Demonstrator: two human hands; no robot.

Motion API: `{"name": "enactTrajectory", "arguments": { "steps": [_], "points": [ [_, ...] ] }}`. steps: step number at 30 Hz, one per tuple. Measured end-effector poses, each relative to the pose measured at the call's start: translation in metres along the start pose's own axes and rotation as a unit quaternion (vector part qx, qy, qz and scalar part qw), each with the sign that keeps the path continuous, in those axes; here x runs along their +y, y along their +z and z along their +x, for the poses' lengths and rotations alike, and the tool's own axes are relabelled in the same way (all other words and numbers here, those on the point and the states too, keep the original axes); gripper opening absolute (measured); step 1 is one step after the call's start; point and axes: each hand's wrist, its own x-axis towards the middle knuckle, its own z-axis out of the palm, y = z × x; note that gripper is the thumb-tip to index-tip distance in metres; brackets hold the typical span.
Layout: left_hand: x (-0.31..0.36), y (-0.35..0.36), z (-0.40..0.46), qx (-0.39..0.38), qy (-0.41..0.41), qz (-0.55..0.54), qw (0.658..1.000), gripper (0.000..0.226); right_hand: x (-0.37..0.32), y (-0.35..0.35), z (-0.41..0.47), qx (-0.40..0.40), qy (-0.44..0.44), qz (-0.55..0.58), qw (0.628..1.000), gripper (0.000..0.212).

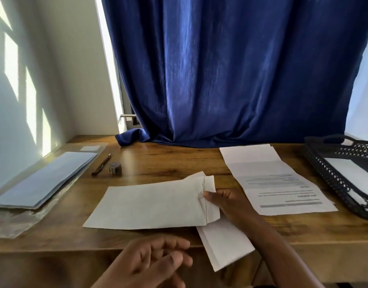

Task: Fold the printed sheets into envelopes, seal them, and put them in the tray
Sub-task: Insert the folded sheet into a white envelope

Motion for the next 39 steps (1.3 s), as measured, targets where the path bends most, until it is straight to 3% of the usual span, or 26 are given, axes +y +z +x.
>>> {"name": "enactTrajectory", "arguments": {
  "steps": [2, 5, 7, 10, 14, 22, 39],
  "points": [
    [0.004, -0.003, 0.004, 0.063, 0.103, 0.102, 0.987, 0.063, 0.0, 0.002, 0.0, 0.005, -0.008, -0.014, 1.0, 0.021],
    [0.008, -0.016, 0.031, 0.164, 0.232, 0.335, 0.898, 0.085, -0.002, 0.003, -0.002, 0.002, -0.016, -0.019, 1.0, 0.021],
    [0.009, -0.025, 0.057, 0.137, 0.243, 0.418, 0.864, 0.11, -0.001, 0.002, -0.002, 0.004, -0.013, -0.019, 1.0, 0.025],
    [0.008, -0.034, 0.095, 0.091, 0.225, 0.473, 0.847, 0.13, 0.0, 0.003, -0.004, 0.008, -0.011, -0.014, 1.0, 0.02],
    [0.003, -0.043, 0.119, 0.083, 0.224, 0.481, 0.843, 0.128, 0.0, 0.0, -0.008, -0.002, 0.002, 0.004, 1.0, 0.018],
    [-0.012, -0.037, 0.112, 0.155, 0.303, 0.469, 0.815, 0.122, 0.002, 0.002, -0.006, -0.006, -0.025, -0.056, 0.998, 0.002],
    [-0.013, -0.036, 0.112, 0.188, 0.342, 0.461, 0.797, 0.123, 0.001, -0.004, 0.001, -0.044, 0.017, -0.026, 0.999, 0.012]
  ]
}}
